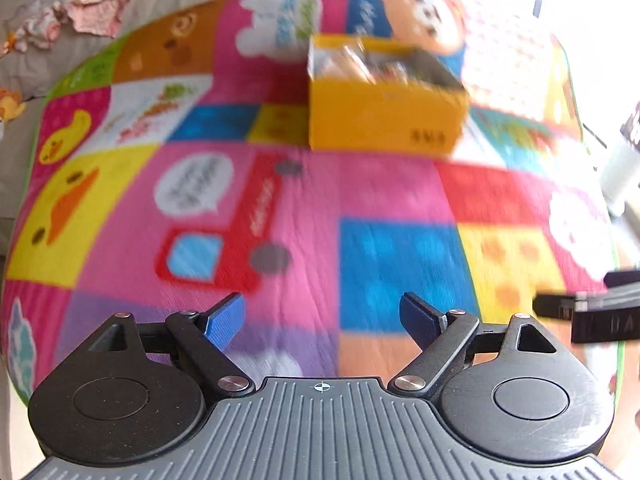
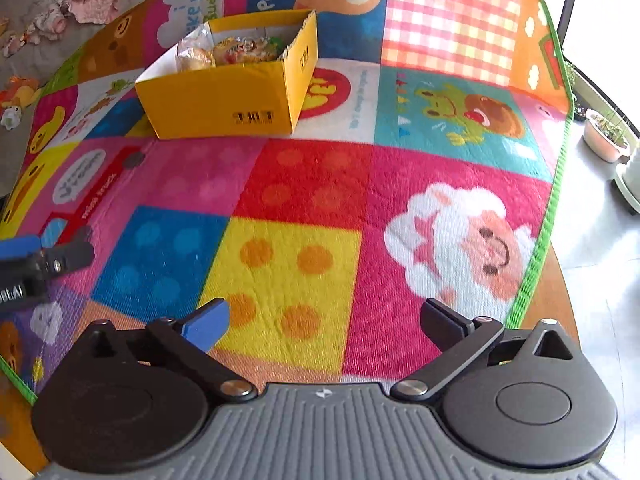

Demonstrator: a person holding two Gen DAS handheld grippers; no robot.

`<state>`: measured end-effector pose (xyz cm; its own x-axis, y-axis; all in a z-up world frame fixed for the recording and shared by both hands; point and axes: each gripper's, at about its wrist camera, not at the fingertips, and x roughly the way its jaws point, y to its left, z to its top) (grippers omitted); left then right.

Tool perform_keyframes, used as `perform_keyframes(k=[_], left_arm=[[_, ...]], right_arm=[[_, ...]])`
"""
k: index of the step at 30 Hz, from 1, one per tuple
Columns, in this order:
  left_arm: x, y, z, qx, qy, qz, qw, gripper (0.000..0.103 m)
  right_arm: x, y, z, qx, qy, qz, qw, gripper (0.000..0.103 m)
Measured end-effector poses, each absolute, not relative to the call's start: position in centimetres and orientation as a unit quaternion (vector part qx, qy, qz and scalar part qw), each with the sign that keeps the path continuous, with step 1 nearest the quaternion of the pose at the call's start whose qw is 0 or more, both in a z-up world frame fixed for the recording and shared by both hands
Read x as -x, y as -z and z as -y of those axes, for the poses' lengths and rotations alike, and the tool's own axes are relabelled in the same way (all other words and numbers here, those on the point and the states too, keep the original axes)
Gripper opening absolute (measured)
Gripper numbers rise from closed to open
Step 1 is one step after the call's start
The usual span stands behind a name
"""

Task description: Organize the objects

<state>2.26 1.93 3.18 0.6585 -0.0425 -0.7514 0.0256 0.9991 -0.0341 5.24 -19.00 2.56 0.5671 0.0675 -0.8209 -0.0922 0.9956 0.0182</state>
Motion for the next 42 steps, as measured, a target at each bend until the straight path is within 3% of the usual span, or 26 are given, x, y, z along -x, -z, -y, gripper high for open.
perform_keyframes(k=[3,8,10,21,42], left_arm=[[-1.7,-2.0,-1.5,0.002,0.019,-0.407,0.913,0.090],[-2.1,-1.0,-1.1,-0.006,0.034,-0.377,0.926,0.101],[-1.8,-0.6,-0.7,-0.008,0.030,-0.360,0.933,0.102],[-2.6,-0.6,2.0,0.003,0.027,-0.352,0.936,0.102],[-1.7,0.1,0.8,-0.003,0.009,-0.323,0.946,0.103]], right_arm=[[-5.0,-2.0,18.6,0.006,-0.039,-0.455,0.889,0.103],[-6.0,-0.4,17.3,-0.005,-0.038,-0.412,0.911,0.103],[-5.3,0.5,16.7,0.041,-0.047,-0.367,0.928,0.103],[-6.7,0.1,23.5,0.000,0.024,-0.381,0.924,0.103],[-1.2,1.5,19.2,0.049,-0.034,-0.308,0.949,0.103]])
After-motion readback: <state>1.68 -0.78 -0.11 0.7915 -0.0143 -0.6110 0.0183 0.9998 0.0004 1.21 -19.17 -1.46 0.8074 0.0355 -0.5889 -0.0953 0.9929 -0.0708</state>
